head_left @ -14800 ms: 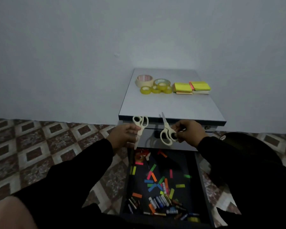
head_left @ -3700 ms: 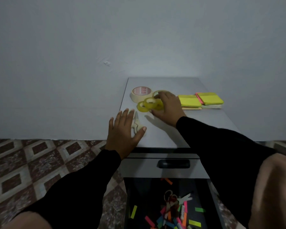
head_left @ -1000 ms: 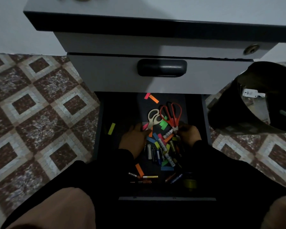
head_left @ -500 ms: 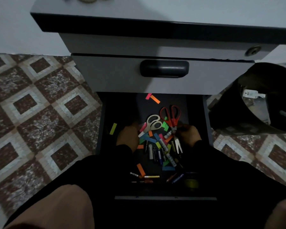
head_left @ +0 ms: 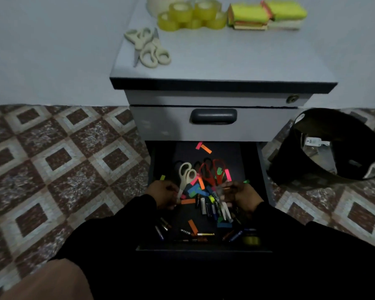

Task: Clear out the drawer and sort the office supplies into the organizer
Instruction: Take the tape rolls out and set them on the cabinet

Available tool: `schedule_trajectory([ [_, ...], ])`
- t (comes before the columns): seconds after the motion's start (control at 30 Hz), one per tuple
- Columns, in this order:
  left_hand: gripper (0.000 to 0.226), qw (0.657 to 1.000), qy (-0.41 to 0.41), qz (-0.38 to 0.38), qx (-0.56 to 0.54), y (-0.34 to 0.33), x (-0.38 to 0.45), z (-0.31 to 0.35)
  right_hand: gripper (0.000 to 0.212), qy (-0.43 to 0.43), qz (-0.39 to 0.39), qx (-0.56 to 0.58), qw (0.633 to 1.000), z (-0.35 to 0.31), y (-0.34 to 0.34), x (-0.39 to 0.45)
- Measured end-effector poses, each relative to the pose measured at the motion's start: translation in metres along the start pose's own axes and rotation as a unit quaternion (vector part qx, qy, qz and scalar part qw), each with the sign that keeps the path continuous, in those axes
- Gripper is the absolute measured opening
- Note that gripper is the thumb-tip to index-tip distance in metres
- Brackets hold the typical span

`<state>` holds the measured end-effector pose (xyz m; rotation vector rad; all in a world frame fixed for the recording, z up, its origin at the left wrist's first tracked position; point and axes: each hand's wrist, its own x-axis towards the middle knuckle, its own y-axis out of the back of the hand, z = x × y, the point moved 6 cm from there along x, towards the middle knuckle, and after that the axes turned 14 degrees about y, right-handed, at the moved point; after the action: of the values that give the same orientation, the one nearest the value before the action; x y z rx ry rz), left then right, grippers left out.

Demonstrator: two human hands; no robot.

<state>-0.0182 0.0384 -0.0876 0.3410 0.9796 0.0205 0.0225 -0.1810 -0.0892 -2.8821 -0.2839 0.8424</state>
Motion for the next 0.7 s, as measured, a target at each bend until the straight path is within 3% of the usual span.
schedule_trajectory([
  [0.27, 0.023, 0.995, -0.071, -0.013, -0.068, 0.031, -0.096, 0.009, 0.031, 0.129, -0.089, -0.217, 0.963, -0.071, -0.03, -0.07],
  [0.7, 0.022, 0.975, -0.171, 0.016, -0.139, 0.111, -0.2, 0.069, 0.029, 0.264, -0.126, -0.184, 0.938, -0.189, -0.097, -0.118],
])
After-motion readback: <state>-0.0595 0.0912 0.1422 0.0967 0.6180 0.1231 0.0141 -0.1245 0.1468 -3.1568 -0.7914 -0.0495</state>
